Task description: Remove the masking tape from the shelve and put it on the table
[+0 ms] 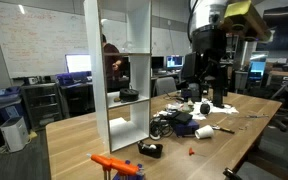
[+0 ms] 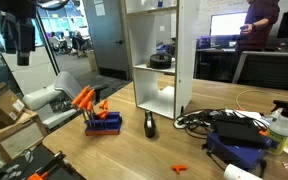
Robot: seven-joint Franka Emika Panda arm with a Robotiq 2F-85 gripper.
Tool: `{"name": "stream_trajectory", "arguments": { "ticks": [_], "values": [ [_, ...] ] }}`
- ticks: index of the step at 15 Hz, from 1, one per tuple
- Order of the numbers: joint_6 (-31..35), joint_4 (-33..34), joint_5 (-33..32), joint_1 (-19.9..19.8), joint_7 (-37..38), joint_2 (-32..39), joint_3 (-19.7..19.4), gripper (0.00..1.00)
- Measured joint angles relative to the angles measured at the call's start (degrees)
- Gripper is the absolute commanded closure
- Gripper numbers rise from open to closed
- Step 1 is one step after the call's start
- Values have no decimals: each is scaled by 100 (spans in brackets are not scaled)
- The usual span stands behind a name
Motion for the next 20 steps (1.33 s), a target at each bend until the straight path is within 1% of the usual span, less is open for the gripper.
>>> {"name": "stream_trajectory", "arguments": {
  "ticks": [7, 10, 14, 18, 20],
  "values": [
    [2, 41, 0, 0, 0, -15, 0, 0],
    [0, 15, -30, -82, -107, -9, 95, 0],
    [-2, 59, -244, -67, -694, 26, 309, 0],
    [-9, 257, -536, 140, -1507, 248, 453, 0],
    [-5, 437, -802, 255, -1832, 446, 529, 0]
  ]
}}
